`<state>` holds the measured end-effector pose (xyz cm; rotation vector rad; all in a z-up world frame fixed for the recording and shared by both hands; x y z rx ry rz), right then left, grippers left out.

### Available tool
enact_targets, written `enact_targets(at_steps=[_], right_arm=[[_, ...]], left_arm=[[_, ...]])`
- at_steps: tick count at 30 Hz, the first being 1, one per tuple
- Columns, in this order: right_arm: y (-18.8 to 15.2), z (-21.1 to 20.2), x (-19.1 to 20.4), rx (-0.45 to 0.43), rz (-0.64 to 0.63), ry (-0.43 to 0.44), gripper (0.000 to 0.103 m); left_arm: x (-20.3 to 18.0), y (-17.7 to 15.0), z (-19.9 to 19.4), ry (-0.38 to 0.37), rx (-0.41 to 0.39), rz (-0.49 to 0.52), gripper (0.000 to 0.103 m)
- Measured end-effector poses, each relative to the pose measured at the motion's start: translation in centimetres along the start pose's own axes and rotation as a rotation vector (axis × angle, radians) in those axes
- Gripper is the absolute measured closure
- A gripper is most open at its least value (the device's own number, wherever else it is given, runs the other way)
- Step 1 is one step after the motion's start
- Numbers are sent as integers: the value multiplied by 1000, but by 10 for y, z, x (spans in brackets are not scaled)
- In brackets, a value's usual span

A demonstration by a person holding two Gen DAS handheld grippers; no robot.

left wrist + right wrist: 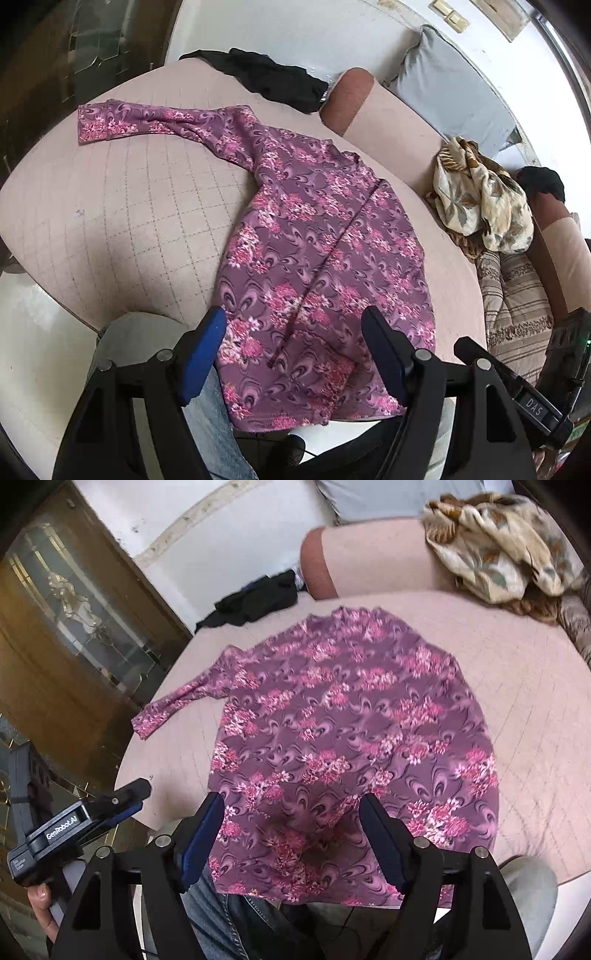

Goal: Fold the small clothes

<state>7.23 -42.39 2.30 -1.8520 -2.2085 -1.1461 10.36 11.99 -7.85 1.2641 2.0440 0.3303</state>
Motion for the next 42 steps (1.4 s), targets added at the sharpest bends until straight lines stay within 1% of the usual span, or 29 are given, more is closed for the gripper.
enact_targets(at_steps=[7, 10, 14, 22, 28, 37, 42], right_arm=[[14, 25, 0, 36, 15, 10, 23], [20, 34, 4, 46, 2, 9, 23], [24, 40, 7, 49, -10, 8, 23], [21, 58, 5, 82, 1, 8, 23], [27, 68, 9, 84, -8, 6, 23], [42, 83, 31, 77, -47, 21, 24], [55, 93, 50, 68, -99, 47, 25]], left_arm=[[22, 19, 15, 47, -5, -40, 28], [30, 28, 21, 54, -8, -65, 28], [33, 36, 27, 57, -13, -73, 28], [43, 40, 38, 67, -2, -97, 28], [56, 47, 44, 73, -3, -123, 28], [79, 57, 45, 80, -17, -164, 28], [105, 68, 45, 79, -27, -241, 28]])
Point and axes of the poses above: each gripper's, at about its wrist camera, not at the fingertips, and z roughly the way its jaws point, x to its left, y to its top, the point moved 1 cm from there along z, roughly the way its jaws point, and after that the axes turned 4 degrees about -x, right-handed, at the moved point
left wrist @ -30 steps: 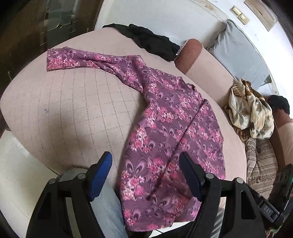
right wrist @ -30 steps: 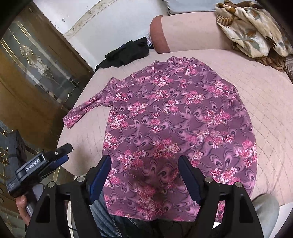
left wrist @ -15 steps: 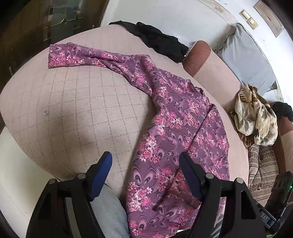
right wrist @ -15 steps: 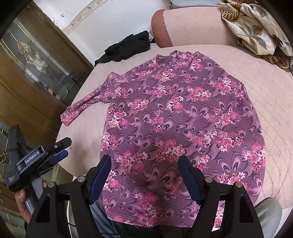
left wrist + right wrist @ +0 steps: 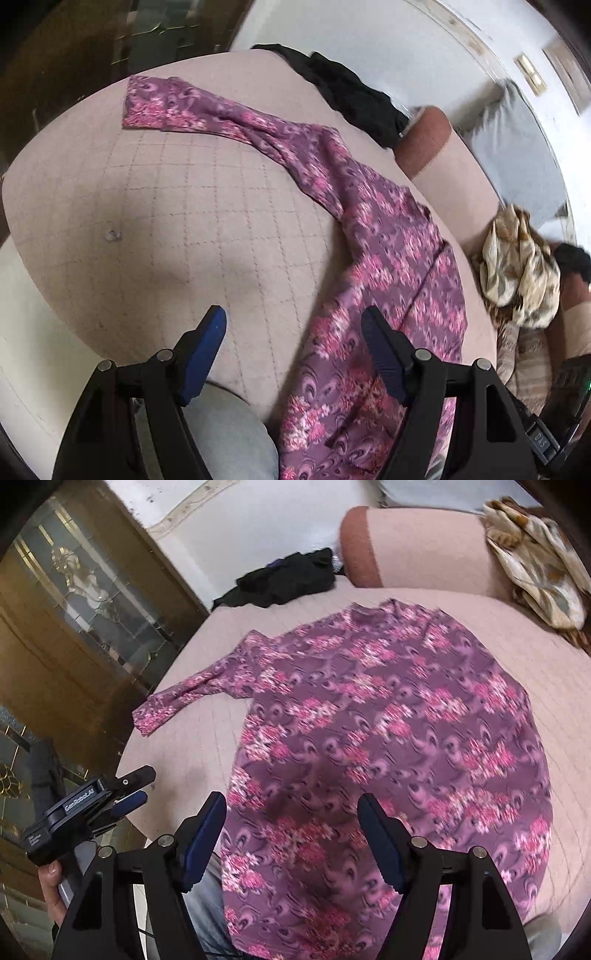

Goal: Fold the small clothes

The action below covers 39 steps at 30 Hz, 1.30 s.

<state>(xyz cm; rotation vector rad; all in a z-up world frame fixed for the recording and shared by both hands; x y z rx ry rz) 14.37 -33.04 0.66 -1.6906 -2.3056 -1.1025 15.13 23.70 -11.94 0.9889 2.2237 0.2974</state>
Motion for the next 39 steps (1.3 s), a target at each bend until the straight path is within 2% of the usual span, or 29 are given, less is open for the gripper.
enact_targets(at_steps=[7, 11, 13, 16, 19, 21, 22, 23, 25, 28, 31, 33, 35, 37, 39], right_arm=[[18, 30, 12, 12, -4, 50, 30], [21, 50, 16, 32, 0, 64, 30], [21, 58, 15, 42, 2, 62, 30], [20, 69, 11, 62, 11, 53, 30], [20, 74, 6, 70, 12, 40, 31], [19, 78, 2, 77, 21, 34, 31], [20, 80, 0, 80, 24, 30, 31], [20, 81, -1, 82, 27, 28, 32], [20, 82, -2, 83, 33, 21, 33], [20, 75, -2, 70, 37, 16, 33], [18, 65, -6, 62, 50, 16, 33], [16, 55, -9, 53, 64, 18, 33], [12, 38, -14, 26, 75, 16, 33], [8, 20, -22, -3, 92, 11, 33], [3, -1, -38, -33, 129, 8, 33]], left_arm=[[64, 43, 18, 3, -15, -230, 28], [100, 85, 43, 30, -71, -331, 28], [122, 103, 57, 26, -71, -426, 28], [153, 134, 77, 81, -121, -511, 28], [170, 157, 83, 107, -229, -513, 28], [172, 171, 93, 119, -252, -482, 41], [173, 176, 97, 119, -250, -473, 65], [172, 181, 102, 130, -236, -461, 95], [168, 185, 104, 128, -215, -461, 94], [126, 182, 66, 118, -321, -312, 94], [59, 169, 2, 37, -443, -134, 94], [1, 153, -45, -49, -507, 27, 94], [-55, 133, -73, -90, -547, 214, 94], [-111, 104, -91, -148, -543, 405, 94], [-157, 65, -98, -284, -454, 543, 94]])
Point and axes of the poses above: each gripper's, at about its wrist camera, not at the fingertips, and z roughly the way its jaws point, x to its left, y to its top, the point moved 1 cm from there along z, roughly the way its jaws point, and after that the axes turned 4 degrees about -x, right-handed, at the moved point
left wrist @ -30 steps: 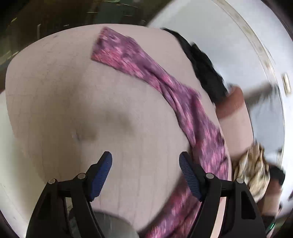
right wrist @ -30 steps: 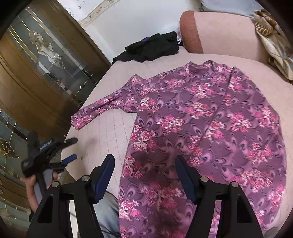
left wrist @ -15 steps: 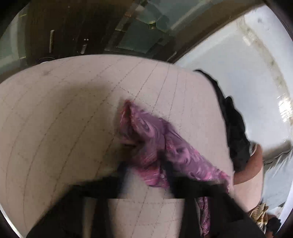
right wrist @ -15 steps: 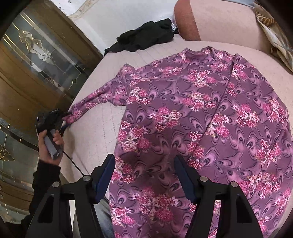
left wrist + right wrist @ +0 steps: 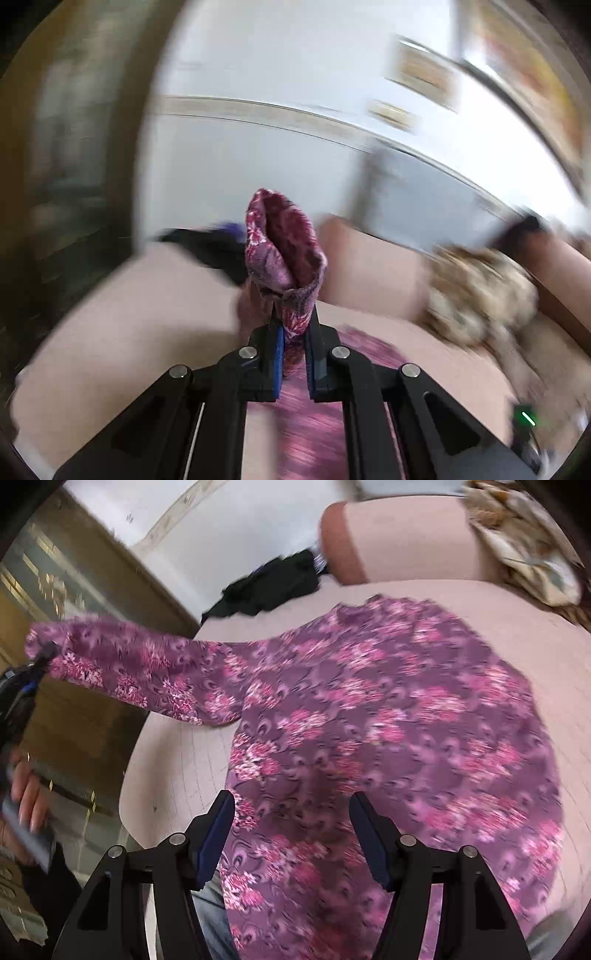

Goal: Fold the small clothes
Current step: 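Grasp the sleeve cuff with the left tool and lift it, then fold the held sleeve across the dress body with the left tool and release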

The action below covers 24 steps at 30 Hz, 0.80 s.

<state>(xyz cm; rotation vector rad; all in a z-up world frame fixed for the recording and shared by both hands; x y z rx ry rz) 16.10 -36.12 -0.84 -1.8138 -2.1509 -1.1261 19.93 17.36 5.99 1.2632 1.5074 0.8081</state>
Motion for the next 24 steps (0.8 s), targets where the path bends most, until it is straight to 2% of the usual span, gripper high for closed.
enact_targets(at_steps=[2, 3, 5, 7, 9, 11, 12, 13, 14, 16, 19, 21, 23, 24], right_arm=[[-4, -22, -22, -34, 39, -12, 33], [-6, -30, -32, -48, 54, -27, 33], [-13, -50, -61, -78, 106, -58, 33], [-22, -70, -95, -100, 192, -65, 33], [-29, -83, -124, -113, 277, -38, 33], [-39, -91, -152, -131, 348, -40, 33], [-45, -92, -166, -136, 379, -37, 32], [-48, -91, -175, -135, 399, -30, 32], [-52, -88, -183, -127, 423, -14, 32], [-59, -79, -192, -106, 450, 30, 32], [-69, -62, -192, -57, 451, 77, 32], [-75, -50, -188, -27, 434, 88, 32], [-86, -34, -178, 29, 404, 92, 32], [-91, -26, -172, 59, 385, 105, 36]], left_arm=[[-57, -21, 5, -139, 82, 83, 94], [-80, -34, 8, -177, 116, 118, 94], [-125, -71, 17, -250, 213, 177, 94], [-152, -110, 29, -312, 340, 172, 94], [-169, -153, 40, -331, 463, 181, 90], [-177, -192, 45, -313, 587, 186, 76], [-176, -210, 42, -320, 650, 175, 76], [-170, -220, 34, -326, 678, 151, 72], [-172, -226, 27, -322, 688, 135, 61], [-165, -232, 21, -267, 709, 103, 50], [-140, -225, 15, -197, 735, -30, 50], [-124, -215, 8, -156, 714, -115, 46], [-110, -201, 4, -40, 676, -152, 43], [-102, -196, 3, -5, 658, -182, 42]])
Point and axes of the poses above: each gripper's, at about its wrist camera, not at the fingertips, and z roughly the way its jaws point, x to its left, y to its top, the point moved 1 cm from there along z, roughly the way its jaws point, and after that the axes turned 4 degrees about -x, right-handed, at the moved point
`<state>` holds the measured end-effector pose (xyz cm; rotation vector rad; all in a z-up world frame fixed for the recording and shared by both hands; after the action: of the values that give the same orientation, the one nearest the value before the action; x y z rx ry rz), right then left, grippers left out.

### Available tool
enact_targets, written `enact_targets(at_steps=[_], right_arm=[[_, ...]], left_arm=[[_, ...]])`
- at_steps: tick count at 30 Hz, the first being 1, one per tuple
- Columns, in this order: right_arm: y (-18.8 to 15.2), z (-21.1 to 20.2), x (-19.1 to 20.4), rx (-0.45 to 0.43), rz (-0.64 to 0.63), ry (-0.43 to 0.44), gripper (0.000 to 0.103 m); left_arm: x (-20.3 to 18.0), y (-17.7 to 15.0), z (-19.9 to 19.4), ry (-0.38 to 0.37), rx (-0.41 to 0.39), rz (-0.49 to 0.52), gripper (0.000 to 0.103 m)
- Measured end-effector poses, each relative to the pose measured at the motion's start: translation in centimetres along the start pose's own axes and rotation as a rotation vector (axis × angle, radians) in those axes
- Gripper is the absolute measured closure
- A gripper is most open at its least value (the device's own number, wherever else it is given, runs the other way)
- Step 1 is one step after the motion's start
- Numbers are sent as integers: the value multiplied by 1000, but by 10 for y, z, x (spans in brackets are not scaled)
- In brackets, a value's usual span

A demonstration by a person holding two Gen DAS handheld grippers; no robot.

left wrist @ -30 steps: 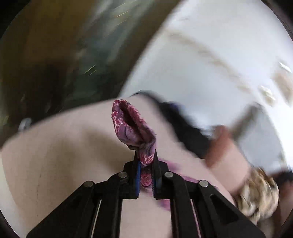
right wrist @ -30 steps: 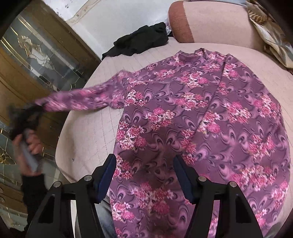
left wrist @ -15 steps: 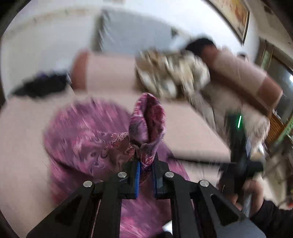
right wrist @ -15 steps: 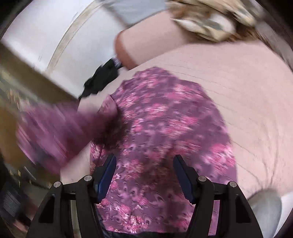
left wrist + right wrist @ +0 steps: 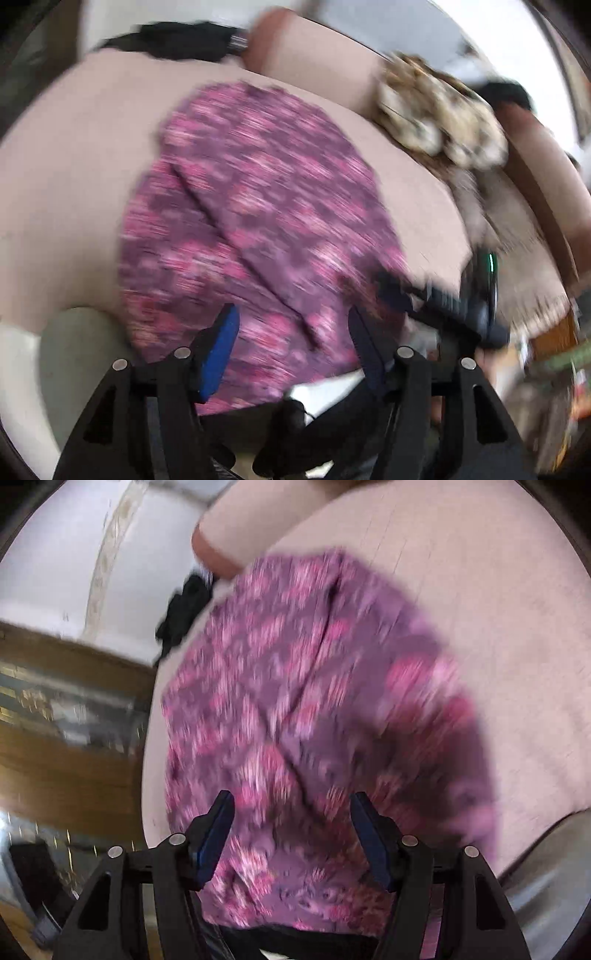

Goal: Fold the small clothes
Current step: 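Fold the held sleeve across the dress body with the left tool and release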

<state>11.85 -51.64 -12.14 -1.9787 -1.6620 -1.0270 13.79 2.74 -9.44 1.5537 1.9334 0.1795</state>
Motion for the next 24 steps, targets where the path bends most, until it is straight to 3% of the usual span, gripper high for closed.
enact_targets(at_steps=[2, 3, 4, 5, 7, 9, 11, 14, 15, 16, 18, 24], right_arm=[[-12, 19, 10, 61, -55, 13, 48], [-15, 25, 15, 71, -96, -22, 62], [-17, 28, 24, 60, -167, -128, 93], [-17, 26, 28, 62, -184, -159, 94], [-13, 2, 33, 19, -147, -87, 94], [-12, -23, 39, -51, -169, -93, 94], [-14, -27, 36, -57, -186, -115, 90], [-11, -26, 25, -18, -136, -87, 86], [-5, -32, 27, -29, -140, -72, 66], [4, -40, 35, -54, -171, -72, 34], [21, -55, 45, -109, -231, -88, 14], [97, -53, 65, -137, -262, -94, 14]], left_arm=[[16, 9, -2, 11, -22, -91, 40], [25, 13, -2, 14, -24, -125, 40], [31, 18, 1, 19, -24, -156, 40], [40, 23, 4, 19, -22, -197, 40], [51, 31, 1, 6, -41, -239, 40], [59, 39, -7, 28, -101, -239, 40], [68, 47, -6, 81, -131, -240, 40], [87, 62, 2, 91, -128, -299, 40], [90, 67, 4, 95, -121, -307, 40], [94, 74, 8, 97, -113, -310, 40], [98, 87, 12, 98, -121, -306, 39], [97, 147, 40, 94, -138, -253, 33]])
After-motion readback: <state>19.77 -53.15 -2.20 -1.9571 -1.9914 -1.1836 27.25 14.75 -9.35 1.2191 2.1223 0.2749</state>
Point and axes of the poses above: each gripper's, at about its wrist camera, not at the fingertips, and z roughly the way its jaws point, x to its left, y to its top, the point moved 1 cm from there along z, roughly the way its jaws point, and after that the axes turned 4 degrees about -x, right-handed, at the moved point
